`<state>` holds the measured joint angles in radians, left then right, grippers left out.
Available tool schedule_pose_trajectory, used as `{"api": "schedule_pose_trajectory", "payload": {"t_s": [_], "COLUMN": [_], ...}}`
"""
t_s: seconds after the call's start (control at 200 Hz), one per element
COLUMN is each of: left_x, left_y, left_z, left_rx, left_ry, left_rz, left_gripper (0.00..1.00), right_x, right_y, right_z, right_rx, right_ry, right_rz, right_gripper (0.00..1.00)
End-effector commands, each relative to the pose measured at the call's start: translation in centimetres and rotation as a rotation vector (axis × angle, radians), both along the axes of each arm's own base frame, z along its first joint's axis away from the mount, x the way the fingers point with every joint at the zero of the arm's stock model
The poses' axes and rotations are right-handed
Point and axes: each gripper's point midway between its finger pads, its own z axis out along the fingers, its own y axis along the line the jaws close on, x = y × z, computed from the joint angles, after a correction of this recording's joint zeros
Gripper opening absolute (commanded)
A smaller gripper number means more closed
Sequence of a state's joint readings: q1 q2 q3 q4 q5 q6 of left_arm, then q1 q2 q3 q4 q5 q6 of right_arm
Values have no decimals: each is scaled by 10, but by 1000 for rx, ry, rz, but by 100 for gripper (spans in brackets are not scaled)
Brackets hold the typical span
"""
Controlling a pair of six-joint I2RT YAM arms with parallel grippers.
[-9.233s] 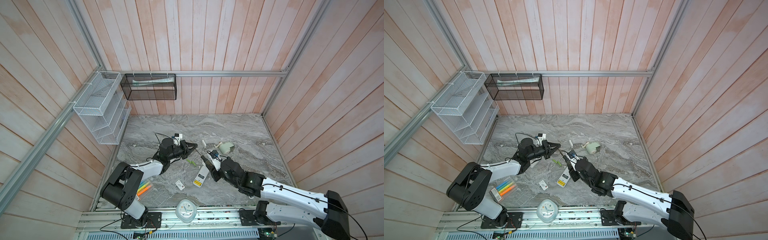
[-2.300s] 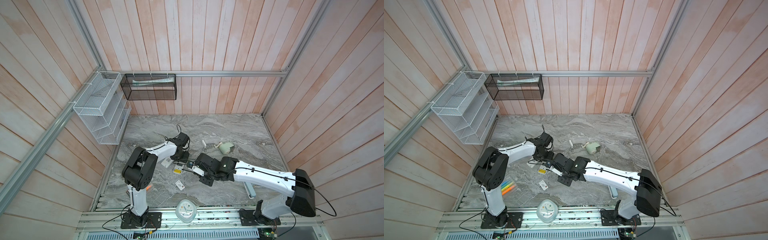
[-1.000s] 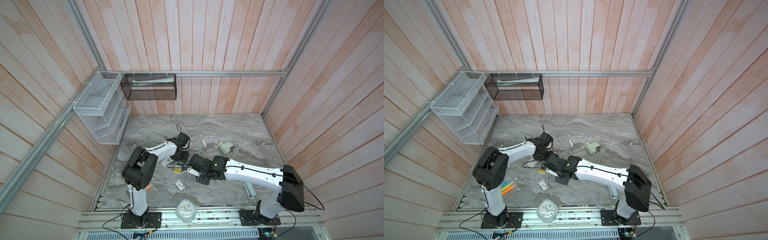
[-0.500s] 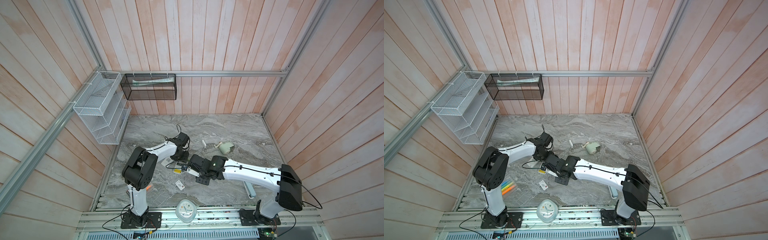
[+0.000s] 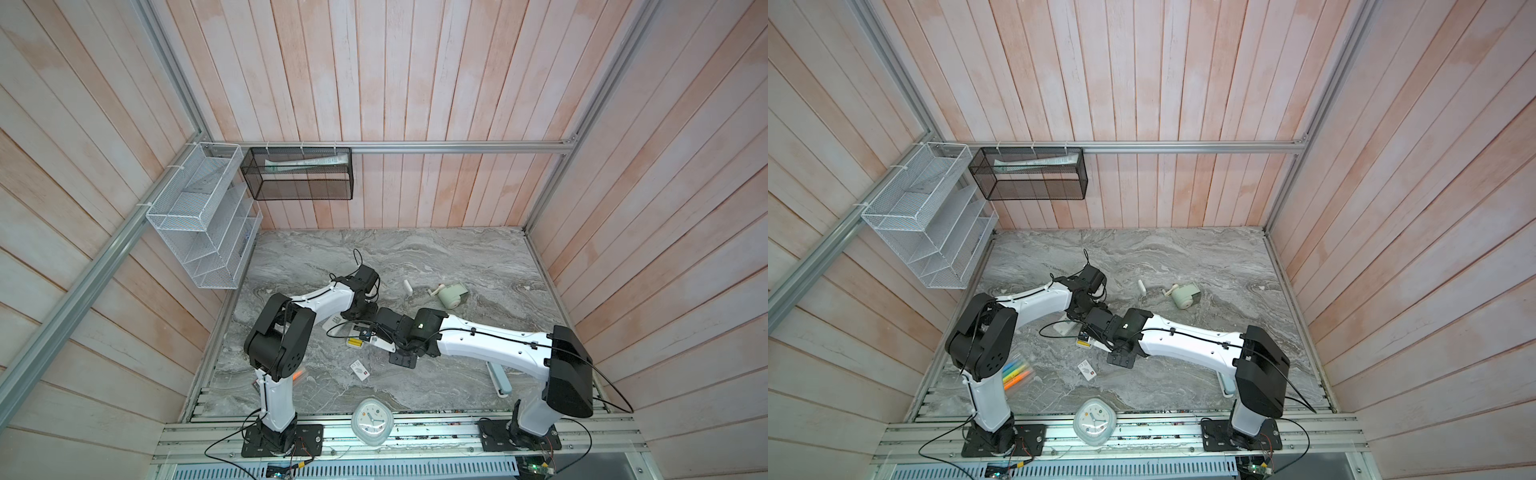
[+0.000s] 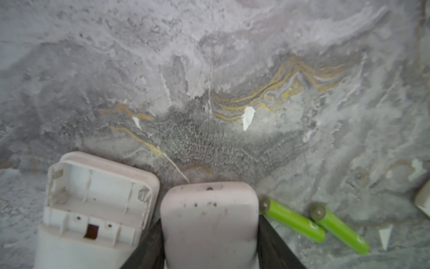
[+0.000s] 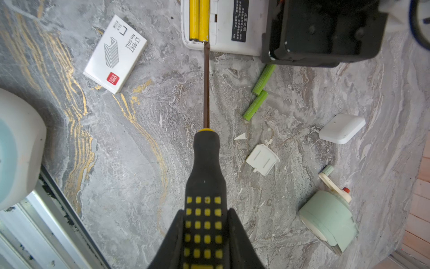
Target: Unload the batteries from the remote control
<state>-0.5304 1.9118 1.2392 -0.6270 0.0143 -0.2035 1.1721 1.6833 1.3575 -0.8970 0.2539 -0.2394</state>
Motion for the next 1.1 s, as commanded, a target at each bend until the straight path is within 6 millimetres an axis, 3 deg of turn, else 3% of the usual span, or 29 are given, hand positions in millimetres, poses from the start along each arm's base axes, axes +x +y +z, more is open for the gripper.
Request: {"api": "schedule_pose_trajectory", "payload": {"t_s": [0.0, 0.27, 0.71, 1.095], "left_x": [-20, -22, -25, -24], "left_y": [7, 3, 2, 3], "left_z": [-41, -44, -48, -49], "left_rx": [34, 8, -2, 12], "left_ry": [110, 118, 136, 140], "left_rz": [3, 3, 1, 4], "left_gripper": [59, 55, 54, 54], "right_x": [-5, -13, -21, -15], "right_y": [0, 13, 7, 1], "right_z": [-3, -15, -44, -51], "right_rx": [-47, 60, 256, 405], "right_ry": [19, 65, 88, 48], "right_rz": [40, 11, -157, -278], "right_gripper": [0, 0, 0, 0]}}
